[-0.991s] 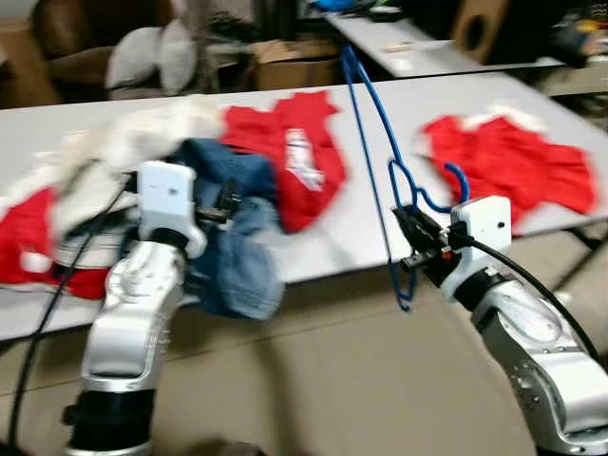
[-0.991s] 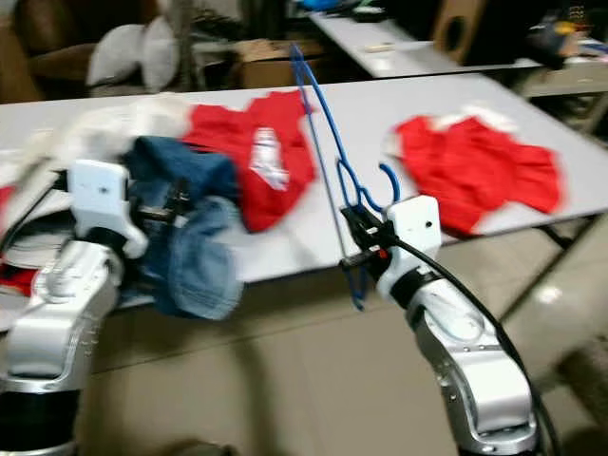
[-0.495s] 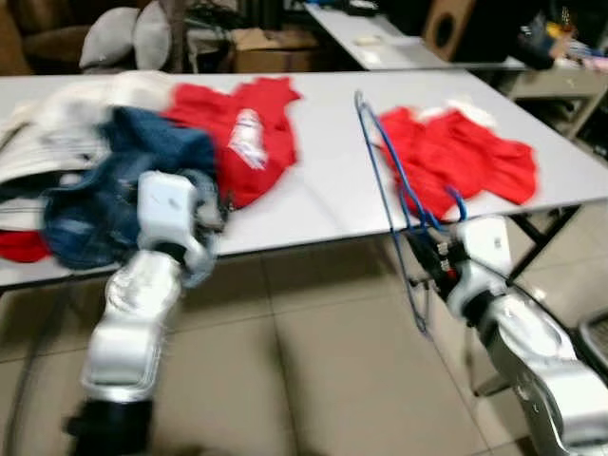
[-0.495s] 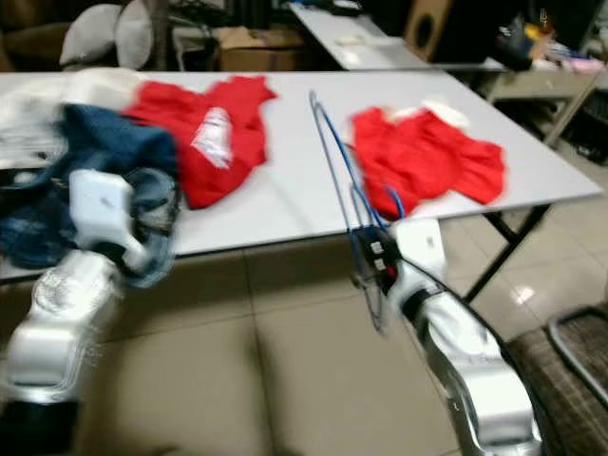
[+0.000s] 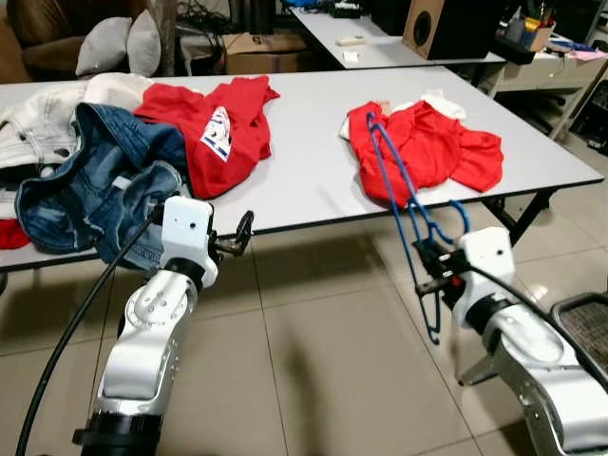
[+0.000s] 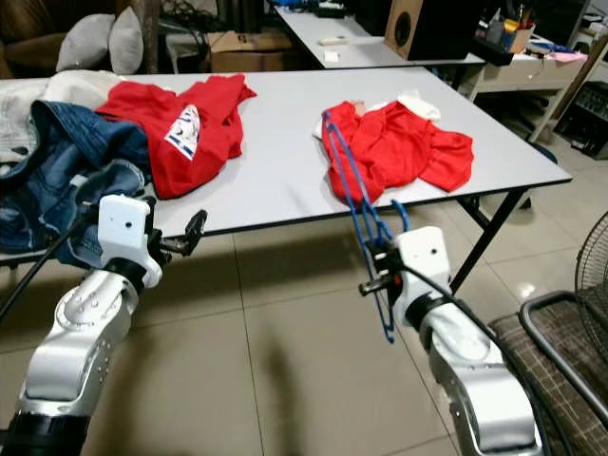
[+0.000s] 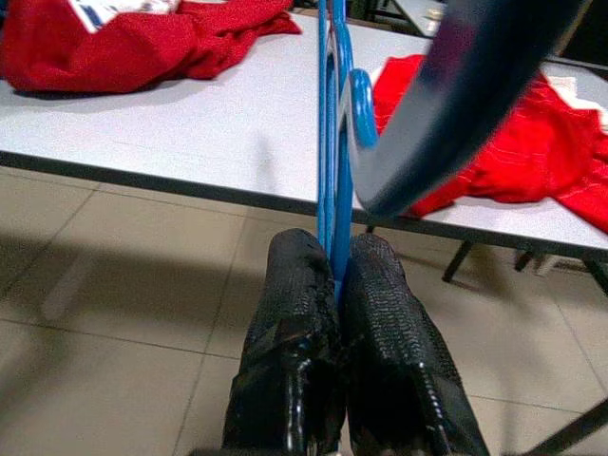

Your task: Hang hanger

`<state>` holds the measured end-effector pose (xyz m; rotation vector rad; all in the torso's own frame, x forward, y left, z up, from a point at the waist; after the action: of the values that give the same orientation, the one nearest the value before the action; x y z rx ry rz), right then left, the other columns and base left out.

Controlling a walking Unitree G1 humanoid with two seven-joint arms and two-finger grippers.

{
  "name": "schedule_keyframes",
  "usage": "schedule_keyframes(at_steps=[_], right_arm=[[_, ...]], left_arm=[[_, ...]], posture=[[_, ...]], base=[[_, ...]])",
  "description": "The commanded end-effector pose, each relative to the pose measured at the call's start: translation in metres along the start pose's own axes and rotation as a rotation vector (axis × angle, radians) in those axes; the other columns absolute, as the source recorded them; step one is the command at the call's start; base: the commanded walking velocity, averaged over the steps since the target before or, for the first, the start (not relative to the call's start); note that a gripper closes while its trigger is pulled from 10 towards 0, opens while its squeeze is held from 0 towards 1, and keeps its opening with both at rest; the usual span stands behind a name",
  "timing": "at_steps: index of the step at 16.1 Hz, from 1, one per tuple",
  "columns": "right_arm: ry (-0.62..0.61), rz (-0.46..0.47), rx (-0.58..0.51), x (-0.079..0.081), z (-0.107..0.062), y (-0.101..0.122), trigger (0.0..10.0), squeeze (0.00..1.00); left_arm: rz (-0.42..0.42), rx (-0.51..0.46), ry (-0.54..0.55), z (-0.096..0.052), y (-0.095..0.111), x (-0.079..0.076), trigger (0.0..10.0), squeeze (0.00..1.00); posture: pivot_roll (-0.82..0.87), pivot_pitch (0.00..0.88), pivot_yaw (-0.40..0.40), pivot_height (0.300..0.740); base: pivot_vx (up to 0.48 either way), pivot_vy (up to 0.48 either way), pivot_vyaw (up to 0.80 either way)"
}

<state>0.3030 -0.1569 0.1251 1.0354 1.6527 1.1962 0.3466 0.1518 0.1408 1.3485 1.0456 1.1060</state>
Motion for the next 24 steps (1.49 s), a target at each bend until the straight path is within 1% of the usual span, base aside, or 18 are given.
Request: schedule_keyframes(at_steps=[1,2,3,5,15,18,20,23,24], right_arm=[[-0.002,-0.021,-0.021,0.0,-0.001,0.005,10.0,0.0],[-0.015,-0.005,-0.009,-0.002,0.001,0.002,10.0,0.0],[-0.034,-0.002,0.007,-0.006,0.002,-0.001,10.0,0.0],[-0.039,-0.011,0.002,-0.007,0.002,0.0,10.0,0.0],[-0.016,-0.034,-0.002,-0.001,-0.001,-0.001,10.0,0.0],[0.007,-0.036,-0.005,0.002,0.0,0.0,10.0,0.0],[0.024,-0.044,-0.002,0.003,0.002,0.0,10.0,0.0],[0.072,-0.063,-0.001,0.008,0.004,0.0,10.0,0.0],[0.085,-0.075,-0.001,0.009,0.004,0.0,10.0,0.0]], left_arm=[[0.001,-0.015,-0.015,0.003,0.003,-0.002,10.0,0.95],[-0.001,-0.022,-0.015,0.003,0.004,-0.002,10.0,0.96],[0.003,-0.024,-0.014,0.004,0.005,-0.002,10.0,0.96],[0.008,-0.025,-0.011,0.004,0.005,-0.001,10.0,0.96],[0.005,-0.028,-0.005,0.004,0.003,0.0,10.0,0.96],[-0.003,-0.012,0.008,0.003,-0.002,0.003,10.0,0.97],[0.001,-0.006,0.015,0.0,-0.004,0.003,10.0,0.97],[0.001,-0.015,0.031,-0.002,-0.002,0.005,10.0,0.97],[0.002,-0.014,0.045,-0.002,-0.002,0.008,10.0,0.96]], posture=[[-0.05,0.0,-0.033,0.74],[-0.05,0.0,-0.033,0.74],[-0.05,0.0,-0.033,0.74],[-0.05,0.0,-0.03,0.74],[-0.05,0.0,-0.029,0.74],[-0.04,0.0,-0.04,0.74],[-0.03,0.0,-0.062,0.74],[-0.02,0.0,-0.072,0.74],[-0.02,0.0,-0.07,0.74]], base=[[0.0,0.0,0.0],[0.0,0.0,0.0],[0.259,0.0,-0.8],[0.3,0.0,0.0],[0.315,0.0,0.0],[0.319,0.0,0.0],[0.317,0.0,0.0],[0.317,0.0,0.0],[0.304,0.0,0.0]])
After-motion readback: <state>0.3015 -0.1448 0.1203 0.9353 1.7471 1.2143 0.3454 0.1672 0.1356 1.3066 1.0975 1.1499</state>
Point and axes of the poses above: a point about 5 cm out from each wrist's last joint towards the gripper, its own z axis pointing out of the wrist towards the gripper, its own y axis along the axis of the wrist's last joint, x = y × z, the point moved 6 cm from there along z, pointing out of the wrist towards the gripper, and after that the axes turned 3 degrees about -z, right-handed, at the moved point
